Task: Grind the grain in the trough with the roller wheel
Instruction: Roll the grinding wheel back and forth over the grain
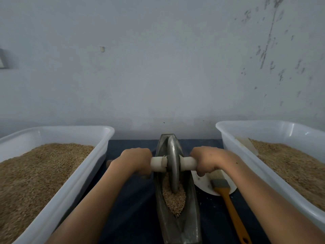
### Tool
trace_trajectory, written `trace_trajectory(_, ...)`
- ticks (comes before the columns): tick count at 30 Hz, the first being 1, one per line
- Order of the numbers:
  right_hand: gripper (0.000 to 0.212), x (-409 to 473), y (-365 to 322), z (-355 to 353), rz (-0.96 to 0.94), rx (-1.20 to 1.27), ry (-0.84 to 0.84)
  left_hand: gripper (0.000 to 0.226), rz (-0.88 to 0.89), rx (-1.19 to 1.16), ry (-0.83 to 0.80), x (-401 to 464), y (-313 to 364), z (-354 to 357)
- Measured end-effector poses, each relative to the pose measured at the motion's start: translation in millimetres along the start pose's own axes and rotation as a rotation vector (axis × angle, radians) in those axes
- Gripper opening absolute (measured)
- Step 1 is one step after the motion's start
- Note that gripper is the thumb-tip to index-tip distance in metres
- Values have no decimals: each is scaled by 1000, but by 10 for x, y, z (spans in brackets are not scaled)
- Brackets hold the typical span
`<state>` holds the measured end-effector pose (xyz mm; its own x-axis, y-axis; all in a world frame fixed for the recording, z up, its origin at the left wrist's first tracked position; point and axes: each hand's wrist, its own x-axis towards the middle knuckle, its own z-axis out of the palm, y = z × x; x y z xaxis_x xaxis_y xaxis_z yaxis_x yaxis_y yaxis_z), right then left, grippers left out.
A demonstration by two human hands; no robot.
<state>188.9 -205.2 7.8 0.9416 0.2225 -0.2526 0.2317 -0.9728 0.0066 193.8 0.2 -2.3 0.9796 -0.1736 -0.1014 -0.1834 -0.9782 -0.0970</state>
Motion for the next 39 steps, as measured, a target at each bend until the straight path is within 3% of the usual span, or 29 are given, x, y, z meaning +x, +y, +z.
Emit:
trace_trajectory(3, 33, 33, 4, 27, 0, -31, 101, 39, -24, 23, 130, 22, 26, 29)
trace_trajectory(7, 19, 99, -12, 107, 23, -101, 375, 24, -47, 22, 362, 37, 54, 106)
trace_trajectory(10, 15, 116, -27, 138, 20, -108, 490, 22, -42, -6, 404, 45, 51, 138)
trace_trajectory(12, 19, 93, -18, 105, 8, -120, 411, 28, -20, 0, 322, 52, 23, 103)
trace_trajectory(16, 32, 5, 2, 5, -6, -76, 101, 44, 24, -20, 49, 31, -15, 18)
trace_trajectory(19, 32, -11, 11, -12, 3, -11, -26, 48, 37, -47, -46, 7, -17, 2)
trace_trajectory(22, 30, 19, 4, 4, 2, -56, 49, 45, 10, -39, 9, 0, -2, 4)
trace_trajectory(27, 21, 126, 27, 112, 24, -77, 333, 22, -33, 42, 384, 33, 66, 98)
trace_trajectory(29, 17, 157, 21, 145, 27, -73, 434, 18, -33, 20, 443, 52, 63, 127)
trace_trajectory(32, 22, 134, 8, 118, 13, -115, 397, 22, -27, 11, 373, 59, 39, 117)
trace_trajectory(39, 38, -3, -4, -3, 3, -48, 18, 44, 33, -40, 3, 18, -33, -2)
